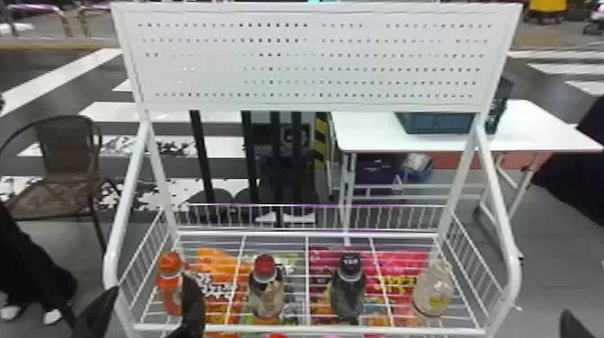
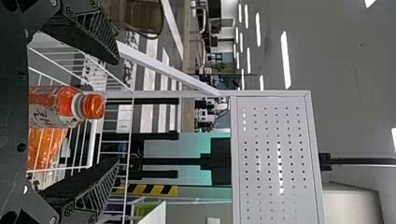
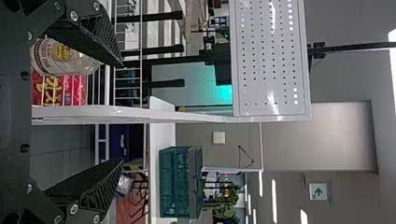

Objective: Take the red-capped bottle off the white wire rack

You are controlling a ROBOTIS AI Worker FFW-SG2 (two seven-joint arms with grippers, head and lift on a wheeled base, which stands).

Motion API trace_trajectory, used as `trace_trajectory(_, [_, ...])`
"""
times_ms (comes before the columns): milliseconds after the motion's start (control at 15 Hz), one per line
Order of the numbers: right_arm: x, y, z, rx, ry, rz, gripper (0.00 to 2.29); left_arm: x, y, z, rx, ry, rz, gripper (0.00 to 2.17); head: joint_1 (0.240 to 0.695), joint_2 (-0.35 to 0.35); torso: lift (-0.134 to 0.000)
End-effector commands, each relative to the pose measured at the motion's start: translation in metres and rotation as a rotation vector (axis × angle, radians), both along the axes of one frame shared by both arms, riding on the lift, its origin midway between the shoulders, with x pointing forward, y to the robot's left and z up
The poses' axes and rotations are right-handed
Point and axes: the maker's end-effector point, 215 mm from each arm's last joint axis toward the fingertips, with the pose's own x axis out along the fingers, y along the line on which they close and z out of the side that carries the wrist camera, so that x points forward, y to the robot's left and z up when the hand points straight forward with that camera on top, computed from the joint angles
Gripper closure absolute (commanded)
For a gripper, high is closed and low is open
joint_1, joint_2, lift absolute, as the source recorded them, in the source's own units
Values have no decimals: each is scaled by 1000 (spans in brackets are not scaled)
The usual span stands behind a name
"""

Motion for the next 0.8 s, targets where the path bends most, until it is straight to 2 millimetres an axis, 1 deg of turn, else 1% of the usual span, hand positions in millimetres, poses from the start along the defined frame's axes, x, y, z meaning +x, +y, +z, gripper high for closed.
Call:
trace_trajectory(0, [0, 0, -1, 1, 0, -1, 167, -6, -21, -8, 1, 13, -33, 144, 499, 0, 0])
trace_trajectory(67, [0, 1, 0, 2, -1, 0, 167, -10, -33, -17, -7, 24, -54, 144, 499, 0, 0])
trace_trajectory(200, [0, 3, -2, 4, 1, 2, 167, -20, -64, -42, -30, 42, -99, 144, 499, 0, 0])
trace_trajectory(333, [-1, 4, -1, 2, 2, 3, 167, -27, -90, -54, -69, 22, -125, 144, 499, 0, 0])
trace_trajectory(467, [-1, 4, -2, 4, 2, 3, 167, -30, -115, -70, -88, 21, -150, 144, 499, 0, 0])
trace_trajectory(600, [-1, 5, -2, 4, 3, 4, 167, -23, -143, -89, -86, 30, -184, 144, 499, 0, 0])
trace_trajectory(733, [-2, 6, -3, 4, 5, 6, 167, -9, -156, -104, -72, 39, -172, 144, 499, 0, 0])
